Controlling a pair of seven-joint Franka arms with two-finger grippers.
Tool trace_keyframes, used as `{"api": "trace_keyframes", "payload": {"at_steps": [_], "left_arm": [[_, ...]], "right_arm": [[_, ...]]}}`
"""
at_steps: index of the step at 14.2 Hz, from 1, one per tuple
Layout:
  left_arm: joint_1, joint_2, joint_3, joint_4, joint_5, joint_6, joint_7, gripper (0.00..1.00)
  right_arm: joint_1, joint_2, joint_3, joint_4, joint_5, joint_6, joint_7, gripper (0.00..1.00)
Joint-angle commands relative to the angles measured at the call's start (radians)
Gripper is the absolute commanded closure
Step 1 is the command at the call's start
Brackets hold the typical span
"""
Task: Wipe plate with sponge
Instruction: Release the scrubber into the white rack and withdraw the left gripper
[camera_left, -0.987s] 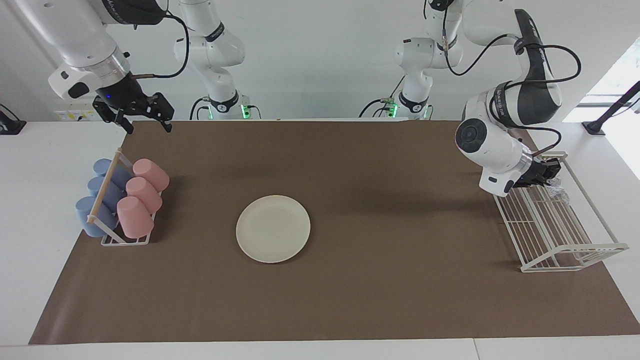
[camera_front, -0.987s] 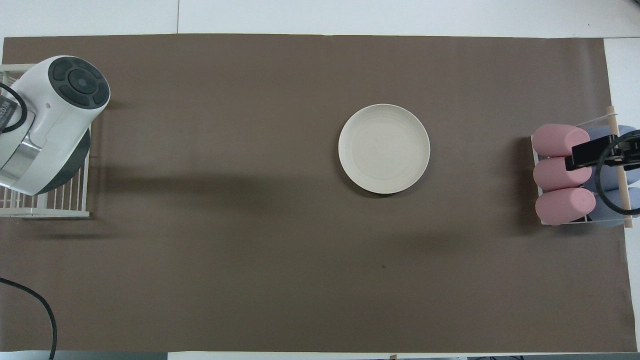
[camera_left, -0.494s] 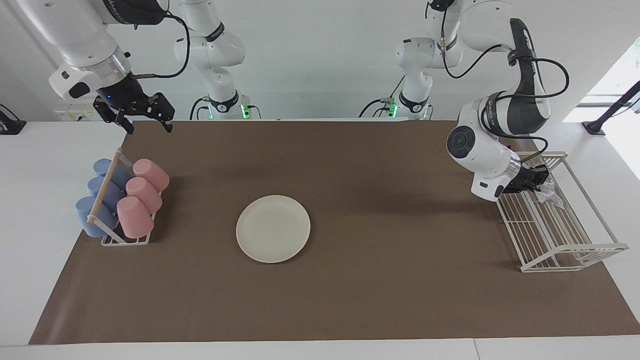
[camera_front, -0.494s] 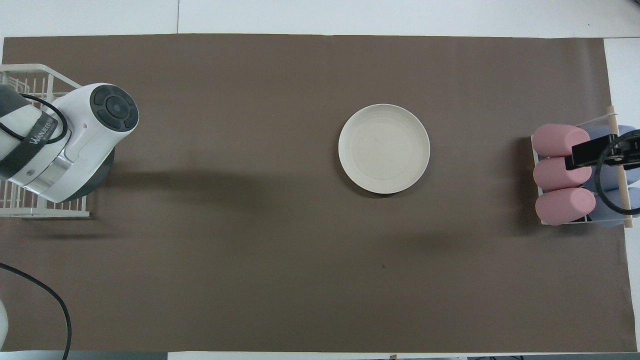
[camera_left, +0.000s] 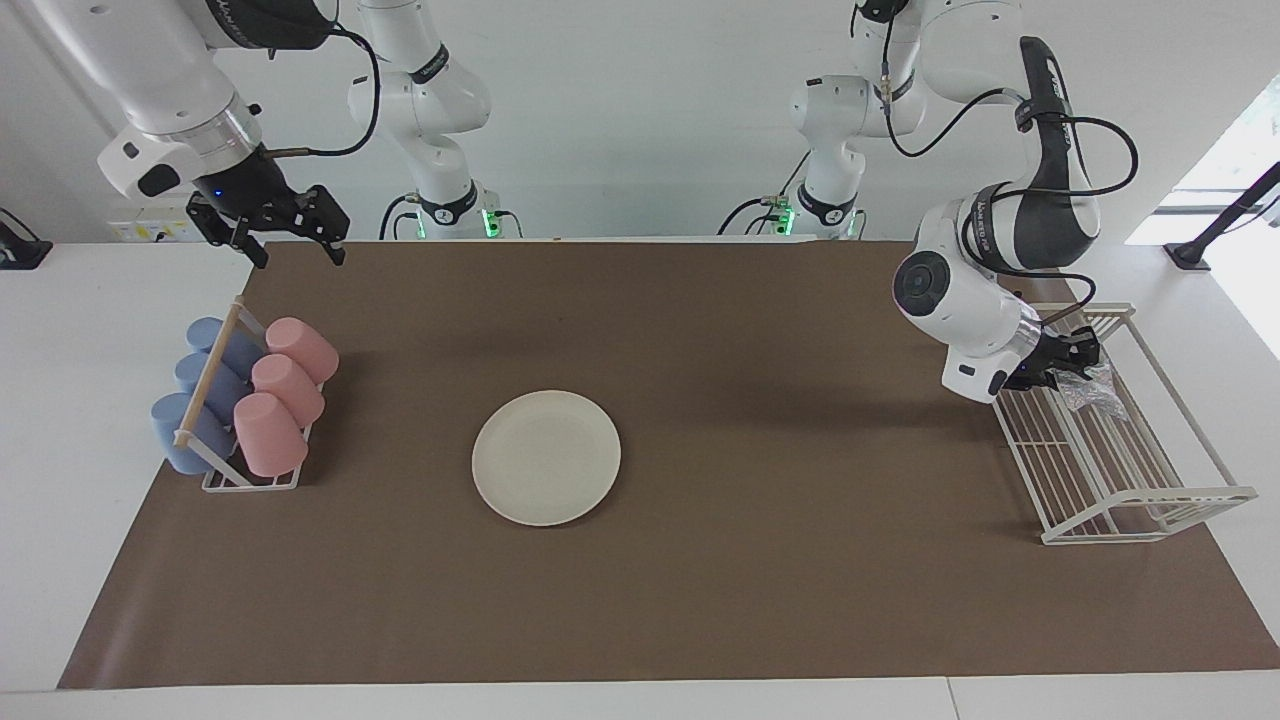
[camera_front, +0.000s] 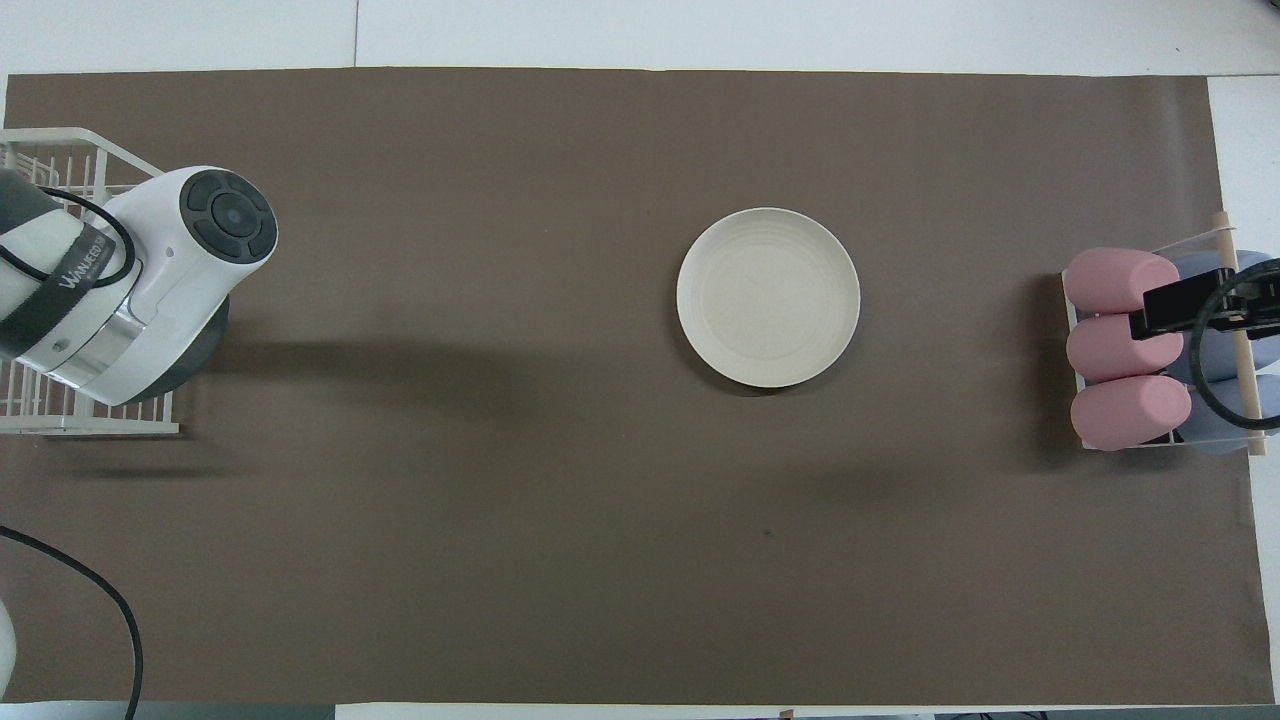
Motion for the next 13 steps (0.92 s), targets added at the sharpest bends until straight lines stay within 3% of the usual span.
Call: {"api": "trace_keyframes", "payload": {"at_steps": [1,3,7,11,13], "left_arm": [[0.007,-0.022,-0.001,-0.023,0.008,0.027,-0.018,0.0],[0.009,-0.023,-0.001,-0.012,-0.001,0.027,-0.013,0.0],[0.012,-0.025,0.005,0.098,-0.183,0.001,0.021,0.0],[0.02,-0.02,0.011,0.282,-0.393,-0.129,0.11,0.0],[0.038,-0.051,0.011,0.316,-0.471,-0.188,0.163,0.0]], "right_arm": [[-0.002,-0.021,0.008,-0.024,-0.02,0.023,-0.007,0.0],[-0.002,-0.02,0.011,-0.019,-0.022,0.023,0.004,0.0],[0.0,-0.018,0.016,-0.011,-0.022,0.023,0.008,0.0],[0.0,-0.018,0.016,-0.011,-0.022,0.022,0.011,0.0],[0.0,-0.018,0.016,-0.01,-0.022,0.022,0.011,0.0]]}}
